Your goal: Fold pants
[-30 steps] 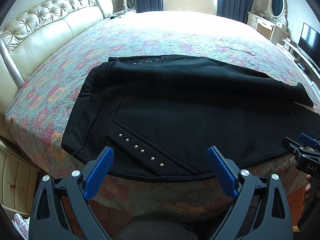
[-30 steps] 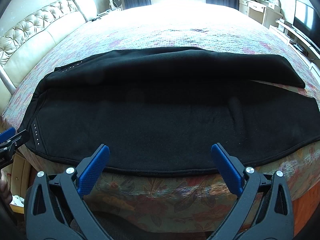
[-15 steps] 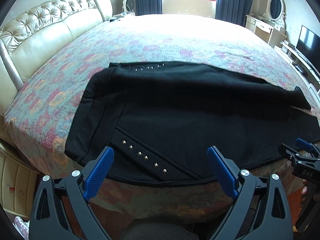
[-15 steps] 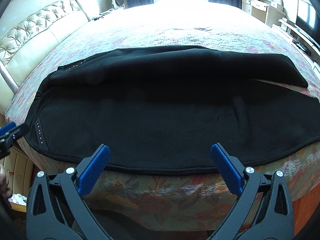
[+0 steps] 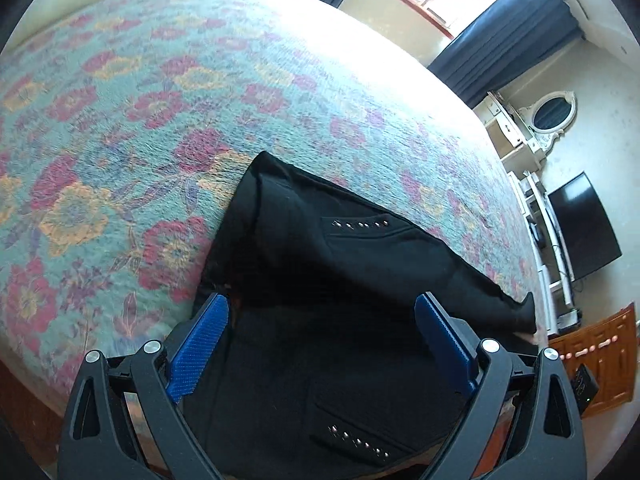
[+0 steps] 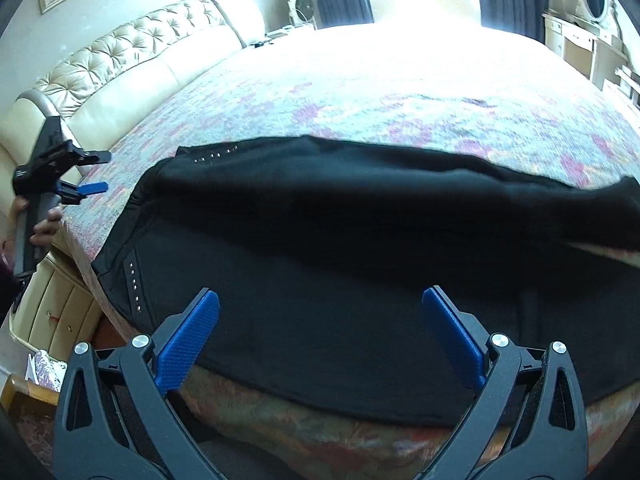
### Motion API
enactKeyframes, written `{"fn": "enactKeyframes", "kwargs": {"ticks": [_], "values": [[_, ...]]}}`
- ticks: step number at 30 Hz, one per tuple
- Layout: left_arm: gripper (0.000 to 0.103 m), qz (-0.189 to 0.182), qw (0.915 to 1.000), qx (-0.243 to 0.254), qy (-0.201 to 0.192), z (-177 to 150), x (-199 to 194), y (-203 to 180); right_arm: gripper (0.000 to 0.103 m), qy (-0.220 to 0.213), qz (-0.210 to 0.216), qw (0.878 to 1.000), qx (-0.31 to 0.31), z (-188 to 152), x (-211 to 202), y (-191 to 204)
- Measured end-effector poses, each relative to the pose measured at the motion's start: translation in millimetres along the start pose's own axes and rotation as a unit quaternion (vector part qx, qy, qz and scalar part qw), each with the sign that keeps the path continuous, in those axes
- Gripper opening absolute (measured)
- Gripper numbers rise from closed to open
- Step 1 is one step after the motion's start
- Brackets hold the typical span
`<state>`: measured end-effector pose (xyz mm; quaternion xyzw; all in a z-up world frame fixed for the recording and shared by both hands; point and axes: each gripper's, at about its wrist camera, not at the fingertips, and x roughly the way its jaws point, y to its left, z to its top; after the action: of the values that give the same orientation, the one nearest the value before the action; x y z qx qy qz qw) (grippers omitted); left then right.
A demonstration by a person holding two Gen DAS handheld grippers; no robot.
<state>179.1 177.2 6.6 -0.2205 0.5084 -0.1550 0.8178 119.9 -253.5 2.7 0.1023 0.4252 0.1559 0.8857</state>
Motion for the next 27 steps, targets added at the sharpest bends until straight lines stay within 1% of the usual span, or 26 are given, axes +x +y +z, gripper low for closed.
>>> {"fn": "enactKeyframes", "kwargs": {"ticks": [1, 3, 5, 6, 8, 10, 11, 13, 17, 18, 20, 21, 22, 24, 26, 27], "values": [[0.093, -0.024, 0.9993, -0.022, 0.020, 15, 15, 18, 0.101, -0.004, 0.003, 1.000, -0.002, 10, 5, -4], [0.093, -0.055, 0.9948, -0.068, 0.052, 38, 45, 51, 0.101, -0.006, 0.003, 1.000, 0.007, 24, 18, -10], [0.093, -0.066, 0.9907, -0.097, 0.070, 54, 69, 73, 0.101, -0.005, 0.007, 1.000, 0.018, 35, 32, -14], [0.093, -0.073, 0.9896, -0.102, 0.071, 60, 77, 79, 0.101, -0.002, 0.008, 1.000, 0.024, 40, 39, -17], [0.093, -0.101, 0.9874, -0.100, 0.069, 71, 91, 82, 0.101, 0.007, 0.017, 0.999, 0.036, 48, 55, -24], [0.093, -0.145, 0.9832, -0.082, 0.076, 79, 103, 74, 0.101, 0.018, 0.035, 0.998, 0.048, 53, 71, -29], [0.093, -0.156, 0.9815, -0.071, 0.084, 81, 108, 70, 0.101, 0.025, 0.043, 0.997, 0.054, 56, 78, -31], [0.093, -0.150, 0.9824, -0.053, 0.098, 81, 119, 66, 0.101, 0.033, 0.057, 0.996, 0.068, 63, 90, -36], [0.093, -0.175, 0.9784, -0.042, 0.102, 80, 121, 69, 0.101, 0.030, 0.096, 0.988, 0.113, 85, 96, -53], [0.093, -0.178, 0.9780, -0.024, 0.106, 78, 119, 65, 0.101, 0.023, 0.103, 0.987, 0.118, 93, 96, -57], [0.093, -0.163, 0.9786, 0.012, 0.124, 77, 121, 56, 0.101, 0.014, 0.103, 0.988, 0.117, 108, 100, -66], [0.093, -0.155, 0.9798, 0.008, 0.126, 78, 120, 52, 0.101, 0.015, 0.101, 0.988, 0.117, 115, 104, -71], [0.093, -0.150, 0.9809, -0.006, 0.124, 81, 124, 53, 0.101, 0.019, 0.108, 0.987, 0.117, 123, 108, -76], [0.093, -0.157, 0.9813, -0.017, 0.110, 89, 125, 49, 0.101, 0.024, 0.120, 0.986, 0.111, 135, 116, -81], [0.093, -0.159, 0.9815, 0.003, 0.107, 91, 130, 37, 0.101, 0.035, 0.125, 0.988, 0.081, 150, 126, -83], [0.093, -0.150, 0.9823, 0.016, 0.111, 91, 137, 32, 0.101, 0.048, 0.127, 0.989, 0.059, 155, 131, -81]]}}
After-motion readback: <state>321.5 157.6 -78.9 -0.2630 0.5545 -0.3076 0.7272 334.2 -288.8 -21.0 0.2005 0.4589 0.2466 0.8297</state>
